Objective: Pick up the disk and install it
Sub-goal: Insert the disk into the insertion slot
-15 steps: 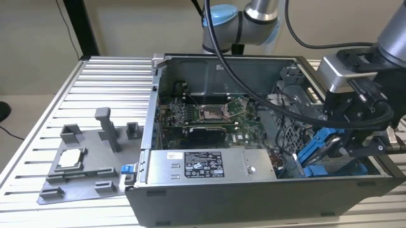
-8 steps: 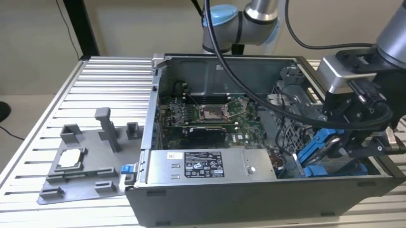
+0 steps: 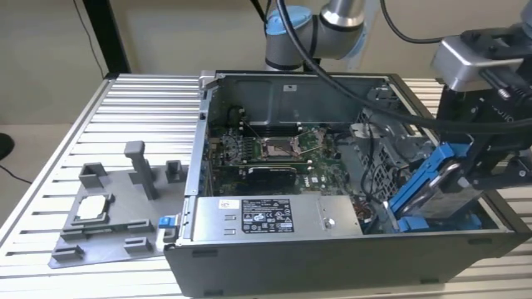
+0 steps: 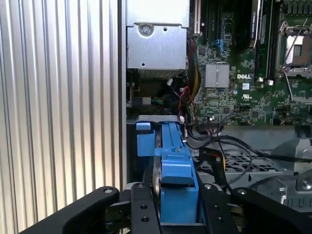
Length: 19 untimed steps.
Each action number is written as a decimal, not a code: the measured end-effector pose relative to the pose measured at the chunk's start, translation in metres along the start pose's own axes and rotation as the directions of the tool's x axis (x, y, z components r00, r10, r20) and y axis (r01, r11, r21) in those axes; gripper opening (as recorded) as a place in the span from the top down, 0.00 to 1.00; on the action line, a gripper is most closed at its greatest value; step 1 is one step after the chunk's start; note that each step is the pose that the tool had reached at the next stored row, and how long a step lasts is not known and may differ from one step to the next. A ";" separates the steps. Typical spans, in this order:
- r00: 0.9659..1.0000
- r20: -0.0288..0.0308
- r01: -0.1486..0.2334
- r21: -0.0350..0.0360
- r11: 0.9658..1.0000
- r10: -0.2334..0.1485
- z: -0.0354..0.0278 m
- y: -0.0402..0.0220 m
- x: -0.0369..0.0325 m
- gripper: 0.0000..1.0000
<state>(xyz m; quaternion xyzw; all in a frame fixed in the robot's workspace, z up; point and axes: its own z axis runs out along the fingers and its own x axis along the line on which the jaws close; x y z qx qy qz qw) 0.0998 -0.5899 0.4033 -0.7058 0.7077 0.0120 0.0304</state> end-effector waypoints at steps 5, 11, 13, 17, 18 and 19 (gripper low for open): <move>1.000 0.000 0.001 0.000 1.000 -0.001 -0.0226 -0.0005 -0.0013 1.00; 1.000 0.001 0.002 0.017 1.000 -0.002 -0.0342 -0.0007 -0.0021 1.00; 1.000 0.000 0.003 0.044 0.999 -0.003 -0.0336 0.0003 -0.0020 1.00; 1.000 0.000 0.004 0.054 0.999 -0.004 -0.0335 0.0015 -0.0020 1.00; 1.000 0.000 0.004 0.054 0.999 -0.004 -0.0335 0.0023 -0.0020 1.00; 1.000 0.000 0.004 0.054 0.999 -0.004 -0.0336 0.0040 -0.0021 1.00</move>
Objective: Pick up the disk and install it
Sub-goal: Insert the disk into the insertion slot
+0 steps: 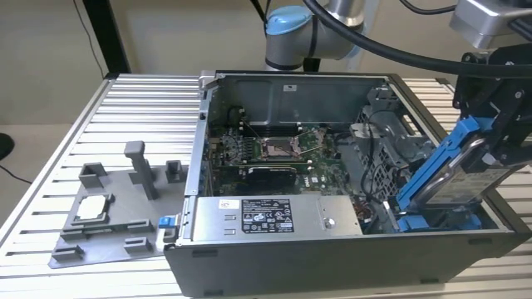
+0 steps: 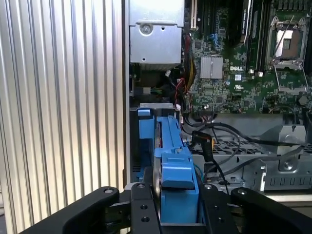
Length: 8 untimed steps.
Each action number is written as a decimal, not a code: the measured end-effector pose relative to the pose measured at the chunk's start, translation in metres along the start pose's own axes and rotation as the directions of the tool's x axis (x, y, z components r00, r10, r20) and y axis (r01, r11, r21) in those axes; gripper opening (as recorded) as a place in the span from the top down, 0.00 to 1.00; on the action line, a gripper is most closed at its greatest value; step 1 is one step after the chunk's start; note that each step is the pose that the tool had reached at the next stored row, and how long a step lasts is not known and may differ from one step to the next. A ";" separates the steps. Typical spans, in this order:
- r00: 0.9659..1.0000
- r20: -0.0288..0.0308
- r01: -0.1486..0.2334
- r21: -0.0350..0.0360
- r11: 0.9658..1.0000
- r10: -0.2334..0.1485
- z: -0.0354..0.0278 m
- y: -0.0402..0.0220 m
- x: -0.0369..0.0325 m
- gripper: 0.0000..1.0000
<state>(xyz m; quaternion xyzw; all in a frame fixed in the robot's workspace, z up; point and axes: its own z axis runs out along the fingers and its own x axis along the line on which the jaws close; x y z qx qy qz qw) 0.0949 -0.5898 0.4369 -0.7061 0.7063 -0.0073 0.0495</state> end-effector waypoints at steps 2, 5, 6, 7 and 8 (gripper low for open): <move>1.000 0.000 0.000 0.001 1.000 0.000 -0.0002 0.0038 0.0001 1.00; 1.000 -0.001 0.001 0.009 1.000 -0.001 0.0012 0.0073 0.0002 1.00; 1.000 -0.002 0.001 0.015 1.000 -0.001 0.0022 0.0081 0.0003 1.00; 1.000 -0.002 0.002 0.020 1.000 -0.002 0.0031 0.0085 0.0003 1.00; 1.000 -0.003 0.002 0.026 1.000 -0.002 0.0041 0.0090 0.0004 1.00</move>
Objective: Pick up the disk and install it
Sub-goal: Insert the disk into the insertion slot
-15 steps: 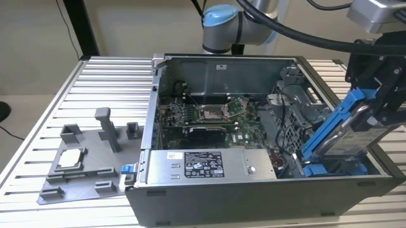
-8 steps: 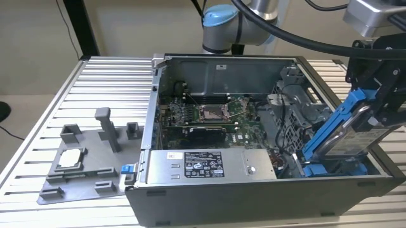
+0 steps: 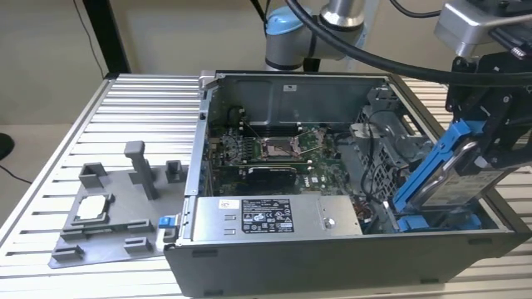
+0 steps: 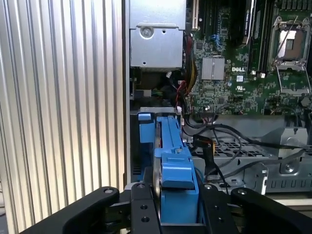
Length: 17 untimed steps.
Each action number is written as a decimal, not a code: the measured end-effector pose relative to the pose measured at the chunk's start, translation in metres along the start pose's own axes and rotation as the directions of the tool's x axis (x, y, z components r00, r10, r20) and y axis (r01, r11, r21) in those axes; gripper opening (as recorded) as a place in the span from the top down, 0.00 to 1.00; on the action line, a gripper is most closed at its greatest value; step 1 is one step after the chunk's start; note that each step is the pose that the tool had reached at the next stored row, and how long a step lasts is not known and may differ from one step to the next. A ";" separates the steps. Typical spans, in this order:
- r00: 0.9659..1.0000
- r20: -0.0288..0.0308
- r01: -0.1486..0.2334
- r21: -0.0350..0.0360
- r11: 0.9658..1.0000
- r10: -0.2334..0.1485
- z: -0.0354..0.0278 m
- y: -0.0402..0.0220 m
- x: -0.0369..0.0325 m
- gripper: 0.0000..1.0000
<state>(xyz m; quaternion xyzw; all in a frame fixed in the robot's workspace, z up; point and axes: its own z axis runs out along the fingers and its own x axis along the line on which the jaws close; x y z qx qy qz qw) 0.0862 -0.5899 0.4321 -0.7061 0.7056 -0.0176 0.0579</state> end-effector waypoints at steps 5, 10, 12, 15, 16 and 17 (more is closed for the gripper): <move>1.000 -0.003 0.001 0.004 1.000 -0.001 0.0049 0.0034 0.0003 1.00; 1.000 -0.009 0.001 0.004 1.000 -0.001 0.0128 0.0062 0.0004 1.00; 1.000 -0.010 0.001 0.004 1.000 -0.001 0.0167 0.0068 0.0005 1.00; 1.000 -0.012 0.000 0.004 1.000 0.000 0.0217 0.0074 0.0006 1.00; 1.000 -0.013 0.000 0.004 1.000 0.000 0.0218 0.0074 0.0006 1.00; 1.000 -0.015 0.000 0.004 1.000 0.000 0.0218 0.0074 0.0006 1.00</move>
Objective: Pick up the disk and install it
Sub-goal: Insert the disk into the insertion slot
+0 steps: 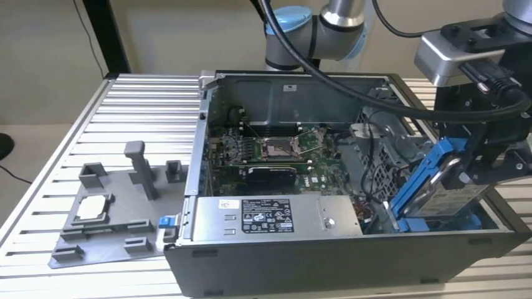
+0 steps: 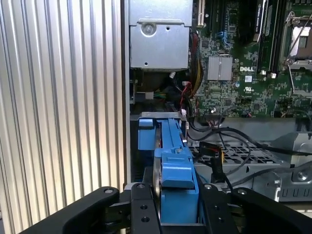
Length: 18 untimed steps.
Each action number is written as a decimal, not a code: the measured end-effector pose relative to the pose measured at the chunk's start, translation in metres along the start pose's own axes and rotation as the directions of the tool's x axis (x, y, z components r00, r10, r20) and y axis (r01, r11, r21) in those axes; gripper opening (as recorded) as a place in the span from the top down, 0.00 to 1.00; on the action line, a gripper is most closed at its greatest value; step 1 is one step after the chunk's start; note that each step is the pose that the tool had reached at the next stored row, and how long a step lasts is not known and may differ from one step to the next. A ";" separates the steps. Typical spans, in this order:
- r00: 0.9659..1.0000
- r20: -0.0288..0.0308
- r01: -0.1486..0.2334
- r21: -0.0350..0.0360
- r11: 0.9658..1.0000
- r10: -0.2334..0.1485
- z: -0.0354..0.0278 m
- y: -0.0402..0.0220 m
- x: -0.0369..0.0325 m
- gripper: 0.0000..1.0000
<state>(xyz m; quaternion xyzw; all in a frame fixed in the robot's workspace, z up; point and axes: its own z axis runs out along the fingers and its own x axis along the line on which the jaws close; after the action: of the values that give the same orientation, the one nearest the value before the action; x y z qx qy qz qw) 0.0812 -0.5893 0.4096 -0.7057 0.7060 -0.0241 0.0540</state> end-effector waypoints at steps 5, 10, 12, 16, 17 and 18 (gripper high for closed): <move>1.000 -0.010 0.001 0.000 1.000 -0.001 -0.0001 0.0000 0.0000 0.00; 1.000 -0.016 0.002 0.000 1.000 -0.002 -0.0002 0.0000 0.0000 0.00; 1.000 -0.015 0.002 0.000 1.000 -0.002 -0.0001 0.0000 -0.0001 0.00; 1.000 -0.015 0.002 0.000 1.000 -0.002 -0.0001 0.0000 0.0000 0.00; 1.000 -0.015 0.002 0.000 1.000 -0.002 -0.0001 0.0000 0.0000 0.00; 1.000 -0.015 0.002 0.000 1.000 -0.002 -0.0001 0.0000 0.0000 0.00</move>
<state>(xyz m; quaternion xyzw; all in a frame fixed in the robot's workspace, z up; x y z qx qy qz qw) 0.0812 -0.5893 0.4097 -0.7061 0.7058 -0.0293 0.0487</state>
